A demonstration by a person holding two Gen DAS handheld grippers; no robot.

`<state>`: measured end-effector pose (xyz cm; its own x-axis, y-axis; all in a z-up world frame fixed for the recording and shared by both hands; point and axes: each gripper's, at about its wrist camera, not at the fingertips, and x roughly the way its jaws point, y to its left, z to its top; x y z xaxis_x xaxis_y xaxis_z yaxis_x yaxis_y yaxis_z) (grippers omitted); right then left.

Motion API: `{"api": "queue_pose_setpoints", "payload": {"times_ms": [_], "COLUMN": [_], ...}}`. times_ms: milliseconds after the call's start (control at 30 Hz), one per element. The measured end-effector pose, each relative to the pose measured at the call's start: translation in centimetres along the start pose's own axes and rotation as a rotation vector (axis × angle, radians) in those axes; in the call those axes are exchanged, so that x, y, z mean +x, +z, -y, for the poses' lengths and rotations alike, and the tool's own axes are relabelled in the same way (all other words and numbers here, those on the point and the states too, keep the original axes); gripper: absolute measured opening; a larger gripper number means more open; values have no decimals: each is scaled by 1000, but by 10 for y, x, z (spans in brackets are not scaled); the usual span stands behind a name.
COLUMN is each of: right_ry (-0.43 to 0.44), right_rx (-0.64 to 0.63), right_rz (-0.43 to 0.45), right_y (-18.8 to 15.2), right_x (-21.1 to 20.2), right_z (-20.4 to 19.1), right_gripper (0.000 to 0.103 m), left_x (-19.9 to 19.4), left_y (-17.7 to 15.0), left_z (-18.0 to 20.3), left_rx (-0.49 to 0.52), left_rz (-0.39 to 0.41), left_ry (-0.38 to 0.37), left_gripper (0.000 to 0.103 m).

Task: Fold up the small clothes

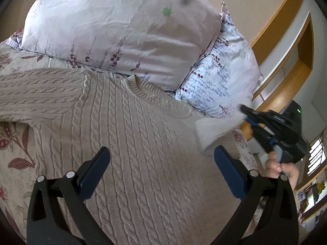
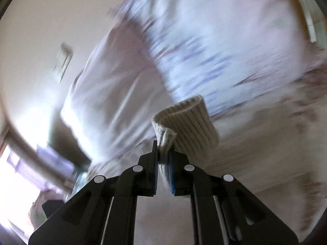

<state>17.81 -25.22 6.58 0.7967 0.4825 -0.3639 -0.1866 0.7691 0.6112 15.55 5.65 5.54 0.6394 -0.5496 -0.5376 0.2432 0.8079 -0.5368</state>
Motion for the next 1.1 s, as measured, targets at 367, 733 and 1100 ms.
{"api": "queue_pose_setpoints", "payload": {"times_ms": [367, 733, 1100], "right_ry": [110, -163, -141], "right_rx": [70, 467, 542], "right_rz": [-78, 84, 38], "right_y": [-17, -41, -41], "right_x": [6, -106, -72], "right_z": [-5, 143, 164], "right_gripper": [73, 57, 53], "left_x": [26, 88, 80], "left_y": [14, 19, 46], "left_z": [-3, -20, -31], "left_rx": [-100, -375, -343], "left_rz": [-98, -177, -49], "left_ry": [-16, -6, 20], "left_gripper": [88, 45, 0]}}
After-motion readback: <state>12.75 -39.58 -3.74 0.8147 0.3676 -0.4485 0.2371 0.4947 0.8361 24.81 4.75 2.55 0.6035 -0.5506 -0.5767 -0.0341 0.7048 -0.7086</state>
